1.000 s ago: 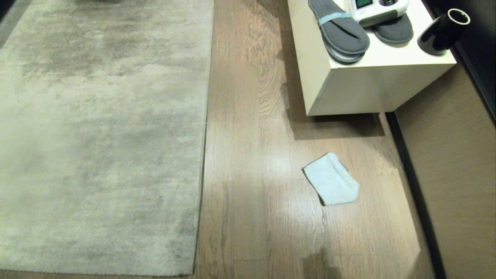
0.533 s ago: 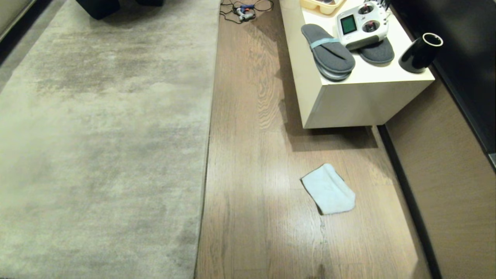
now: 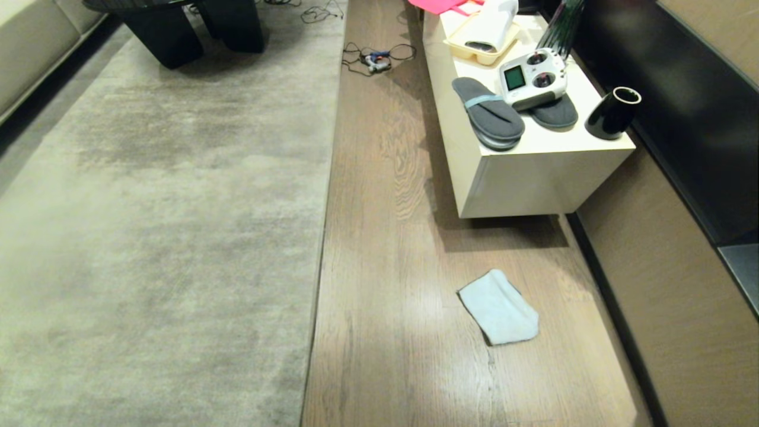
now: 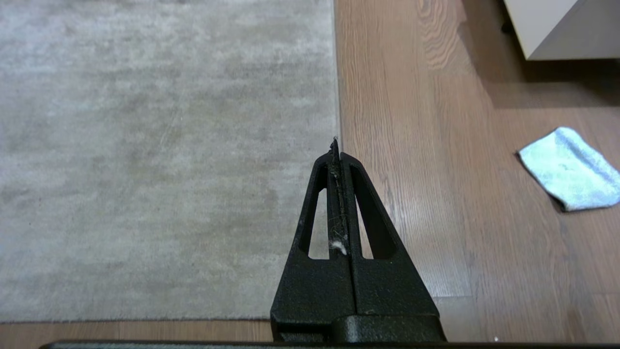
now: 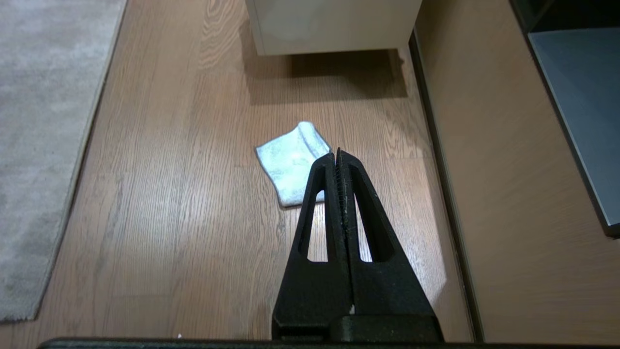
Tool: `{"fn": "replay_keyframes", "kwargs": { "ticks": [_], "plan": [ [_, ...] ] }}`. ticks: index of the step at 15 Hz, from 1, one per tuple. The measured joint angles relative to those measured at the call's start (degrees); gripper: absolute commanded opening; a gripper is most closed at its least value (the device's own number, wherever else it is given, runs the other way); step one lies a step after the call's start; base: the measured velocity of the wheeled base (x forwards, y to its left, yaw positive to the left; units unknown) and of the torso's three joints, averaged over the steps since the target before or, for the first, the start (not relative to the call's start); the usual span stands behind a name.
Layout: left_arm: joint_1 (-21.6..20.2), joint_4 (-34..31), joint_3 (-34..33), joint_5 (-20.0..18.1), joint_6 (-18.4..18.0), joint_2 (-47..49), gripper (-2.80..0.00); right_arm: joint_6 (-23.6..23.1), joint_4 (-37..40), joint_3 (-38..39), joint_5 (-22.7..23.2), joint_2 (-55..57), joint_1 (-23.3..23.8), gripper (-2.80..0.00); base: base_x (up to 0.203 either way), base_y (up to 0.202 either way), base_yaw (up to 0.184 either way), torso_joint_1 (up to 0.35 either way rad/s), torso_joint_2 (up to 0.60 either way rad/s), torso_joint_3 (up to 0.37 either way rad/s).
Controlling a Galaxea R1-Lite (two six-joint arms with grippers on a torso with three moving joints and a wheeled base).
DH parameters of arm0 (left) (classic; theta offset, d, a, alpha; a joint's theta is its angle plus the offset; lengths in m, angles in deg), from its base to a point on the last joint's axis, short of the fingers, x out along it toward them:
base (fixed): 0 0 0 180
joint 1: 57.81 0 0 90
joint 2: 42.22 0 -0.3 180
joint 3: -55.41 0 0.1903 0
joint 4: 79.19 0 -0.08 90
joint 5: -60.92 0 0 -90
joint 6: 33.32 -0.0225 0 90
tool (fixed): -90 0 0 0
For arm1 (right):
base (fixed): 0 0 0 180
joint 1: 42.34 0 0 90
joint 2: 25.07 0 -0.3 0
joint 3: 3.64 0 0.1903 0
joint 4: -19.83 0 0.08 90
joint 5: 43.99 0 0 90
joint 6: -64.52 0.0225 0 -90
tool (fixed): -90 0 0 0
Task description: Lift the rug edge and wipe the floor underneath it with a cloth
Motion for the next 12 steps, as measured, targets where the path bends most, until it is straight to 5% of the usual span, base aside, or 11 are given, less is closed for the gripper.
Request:
{"fn": "replay_keyframes", "kwargs": {
  "ticks": [12],
  "plan": [
    [0.0, 0.02, 0.0, -0.02, 0.02, 0.0, -2.8, -0.03, 0.01, 0.0, 0.0, 0.0, 0.0, -2.8, 0.0, 0.0, 0.0, 0.004, 0.0, 0.203]
  ]
}}
